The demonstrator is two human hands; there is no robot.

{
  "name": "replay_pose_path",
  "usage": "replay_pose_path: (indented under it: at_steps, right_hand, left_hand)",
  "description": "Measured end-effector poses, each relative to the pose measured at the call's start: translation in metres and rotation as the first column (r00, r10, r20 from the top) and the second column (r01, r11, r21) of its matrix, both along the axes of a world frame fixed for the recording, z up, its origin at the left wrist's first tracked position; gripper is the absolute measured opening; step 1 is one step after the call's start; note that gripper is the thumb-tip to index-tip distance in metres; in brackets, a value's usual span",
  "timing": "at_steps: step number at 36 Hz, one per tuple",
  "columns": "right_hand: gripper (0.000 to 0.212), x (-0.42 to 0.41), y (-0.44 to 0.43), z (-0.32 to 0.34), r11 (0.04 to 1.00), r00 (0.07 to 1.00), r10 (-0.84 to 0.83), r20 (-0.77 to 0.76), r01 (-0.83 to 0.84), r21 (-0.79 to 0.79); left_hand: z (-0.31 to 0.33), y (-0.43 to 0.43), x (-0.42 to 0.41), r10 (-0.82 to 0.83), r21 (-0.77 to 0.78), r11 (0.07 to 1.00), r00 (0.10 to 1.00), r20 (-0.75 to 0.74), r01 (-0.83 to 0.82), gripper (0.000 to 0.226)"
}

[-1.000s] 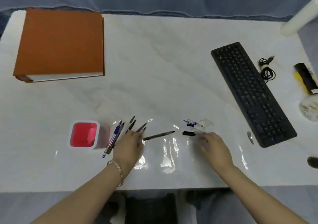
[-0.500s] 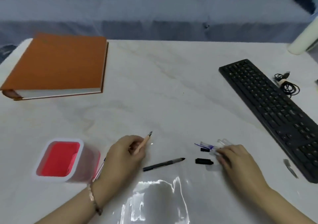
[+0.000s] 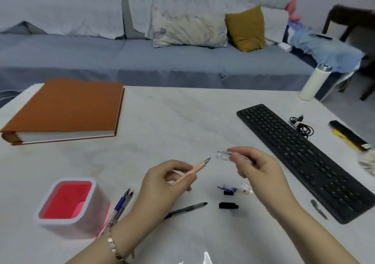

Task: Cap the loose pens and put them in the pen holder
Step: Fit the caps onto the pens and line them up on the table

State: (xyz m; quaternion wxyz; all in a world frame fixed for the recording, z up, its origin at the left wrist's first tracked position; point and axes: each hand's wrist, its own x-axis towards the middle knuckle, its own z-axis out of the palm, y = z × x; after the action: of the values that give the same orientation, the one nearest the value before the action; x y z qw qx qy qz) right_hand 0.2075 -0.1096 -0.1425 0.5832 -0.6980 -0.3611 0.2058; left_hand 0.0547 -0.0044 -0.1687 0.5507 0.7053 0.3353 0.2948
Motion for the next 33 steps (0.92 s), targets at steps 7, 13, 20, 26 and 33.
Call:
replay_pose_path:
  at_steps: [7, 13, 20, 26, 33]
  right_hand:
    - [0.019, -0.003, 0.002, 0.012, 0.999, 0.998, 0.048, 0.040, -0.047, -0.022]
    - [0.019, -0.007, 0.002, 0.013, 0.996, 0.994, 0.089, 0.066, -0.087, -0.029]
    - [0.018, -0.013, 0.003, 0.012, 0.988, 0.982, 0.151, 0.110, -0.146, -0.057]
    - [0.022, -0.012, -0.004, 0.009, 0.976, 0.975, 0.208, 0.082, -0.202, -0.078]
    - [0.014, -0.013, -0.015, -0.002, 0.947, 0.942, 0.304, 0.141, -0.282, -0.156]
  left_hand:
    - [0.009, 0.001, -0.012, -0.021, 0.033, 0.999, 0.999, -0.030, 0.022, 0.016]
    - [0.014, 0.000, -0.016, 0.015, 0.086, 0.996, 0.999, -0.049, -0.011, 0.013]
    - [0.018, -0.003, -0.017, -0.011, 0.126, 0.992, 0.999, -0.047, 0.017, 0.017]
    - [0.014, 0.000, -0.023, -0.046, 0.267, 0.961, 0.994, -0.099, 0.071, 0.016]
    - [0.007, 0.001, -0.028, -0.123, 0.503, 0.832, 0.962, -0.245, 0.235, 0.035]
